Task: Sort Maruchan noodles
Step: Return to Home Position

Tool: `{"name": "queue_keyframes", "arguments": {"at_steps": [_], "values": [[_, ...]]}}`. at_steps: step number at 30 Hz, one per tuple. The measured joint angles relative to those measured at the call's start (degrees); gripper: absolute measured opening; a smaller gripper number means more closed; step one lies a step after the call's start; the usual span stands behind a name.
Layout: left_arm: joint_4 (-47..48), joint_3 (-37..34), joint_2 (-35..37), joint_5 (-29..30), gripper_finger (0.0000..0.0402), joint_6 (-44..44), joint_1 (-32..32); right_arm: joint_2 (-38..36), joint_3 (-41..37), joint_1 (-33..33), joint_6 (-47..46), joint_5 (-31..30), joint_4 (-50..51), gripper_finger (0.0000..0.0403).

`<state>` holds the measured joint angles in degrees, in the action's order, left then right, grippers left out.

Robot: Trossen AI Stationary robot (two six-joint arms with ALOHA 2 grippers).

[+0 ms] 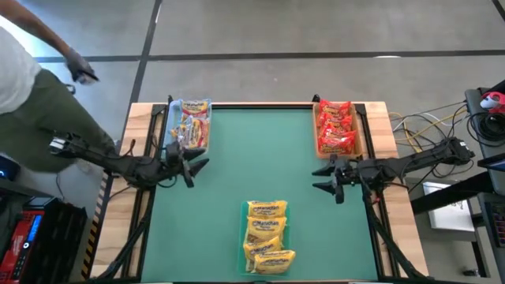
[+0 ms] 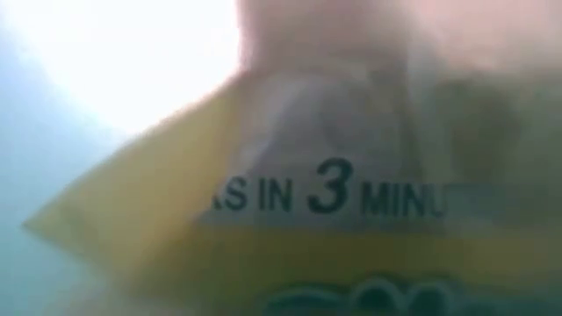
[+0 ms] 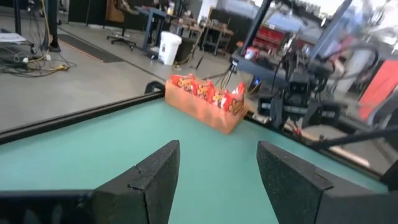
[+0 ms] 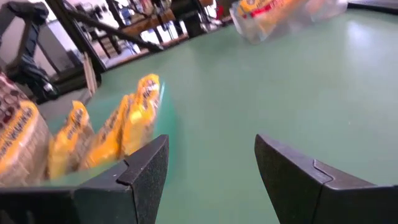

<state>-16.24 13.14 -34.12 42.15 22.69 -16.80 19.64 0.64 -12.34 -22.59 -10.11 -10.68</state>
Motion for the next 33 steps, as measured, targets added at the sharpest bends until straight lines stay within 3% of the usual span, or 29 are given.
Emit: {"name": "queue_keyframes", "arguments": {"at_steps": [14, 33], "values": [[-5.67, -12.07, 10.27, 2.81, 0.0199, 0.58, 0.02, 0.02, -0.02, 0.0, -0.42, 0.02, 4.5, 0.0226], [3.79, -12.58, 15.16, 5.45, 0.0199, 2.08, 0.02, 0.02, -0.04, 0.0, -0.09, 0.04, 4.59, 0.0226]]}}
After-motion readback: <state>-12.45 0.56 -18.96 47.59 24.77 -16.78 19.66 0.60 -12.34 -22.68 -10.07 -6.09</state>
